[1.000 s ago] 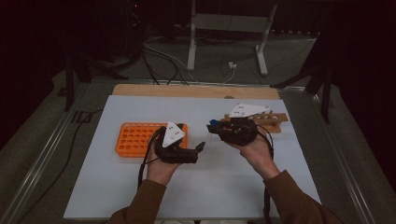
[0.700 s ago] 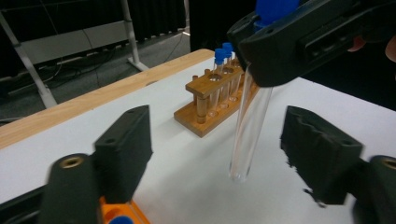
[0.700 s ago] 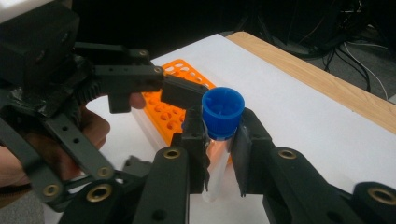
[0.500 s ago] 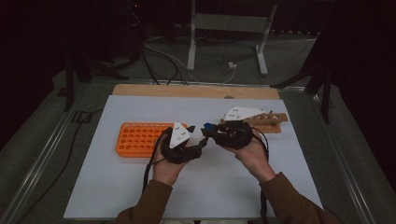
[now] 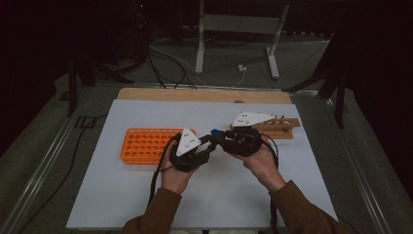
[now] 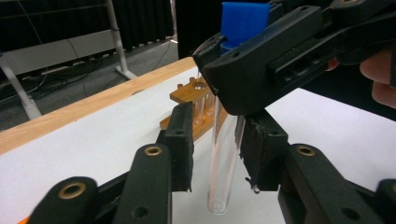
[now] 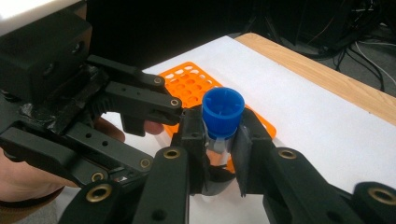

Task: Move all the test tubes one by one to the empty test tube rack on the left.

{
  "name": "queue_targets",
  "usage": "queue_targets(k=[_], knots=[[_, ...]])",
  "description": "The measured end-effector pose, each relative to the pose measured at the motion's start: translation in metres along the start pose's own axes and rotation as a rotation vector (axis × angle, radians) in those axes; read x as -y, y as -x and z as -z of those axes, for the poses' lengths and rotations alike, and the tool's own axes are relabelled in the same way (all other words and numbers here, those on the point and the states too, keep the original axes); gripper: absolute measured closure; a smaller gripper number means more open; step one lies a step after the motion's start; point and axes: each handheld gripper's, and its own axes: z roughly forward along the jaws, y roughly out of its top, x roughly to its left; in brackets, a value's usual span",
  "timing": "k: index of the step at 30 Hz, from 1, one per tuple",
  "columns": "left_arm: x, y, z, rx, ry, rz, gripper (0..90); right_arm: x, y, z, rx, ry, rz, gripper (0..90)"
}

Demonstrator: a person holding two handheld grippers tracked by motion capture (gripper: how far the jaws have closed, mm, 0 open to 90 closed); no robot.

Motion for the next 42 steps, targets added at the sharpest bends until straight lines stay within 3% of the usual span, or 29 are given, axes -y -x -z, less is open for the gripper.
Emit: queue_targets(k=[9,14,21,23,28,30,34,37,42], knots=[[0.000,0.002,0.001,0.012,0.003,-0.018,77.3,0.002,0.000,-0.002,-0.006,0.005,-0.006,76.4],[0.000,0.001,0.001,0.015,0.001,-0.020,78.0,0.002,0.001,-0.002,-0.011,0.006,-0.001,75.7],[0.003,-0.009,0.006,-0.013,-0.012,0.007,78.1,0.002,0.008,0.007,-0.006,0.075,-0.041,46.9],[0.005,-0.012,0.010,-0.020,-0.005,0.021,78.1,0.003,0.011,0.010,0.026,0.079,-0.056,33.9],[0.011,-0.018,0.024,-0.030,0.001,0.040,78.2,0.014,0.020,0.021,0.131,0.095,-0.083,16.2],[0.012,-0.019,0.027,-0.033,0.005,0.047,78.1,0.017,0.022,0.024,0.149,0.096,-0.089,14.4],[0.018,-0.030,0.042,-0.068,0.010,0.065,78.1,0.034,0.034,0.038,0.240,0.119,-0.109,8.1],[0.021,-0.037,0.050,-0.091,0.016,0.076,78.1,0.045,0.042,0.045,0.265,0.131,-0.143,4.8],[0.028,-0.045,0.056,-0.112,0.022,0.063,78.0,0.059,0.048,0.053,0.314,0.131,-0.134,3.9]])
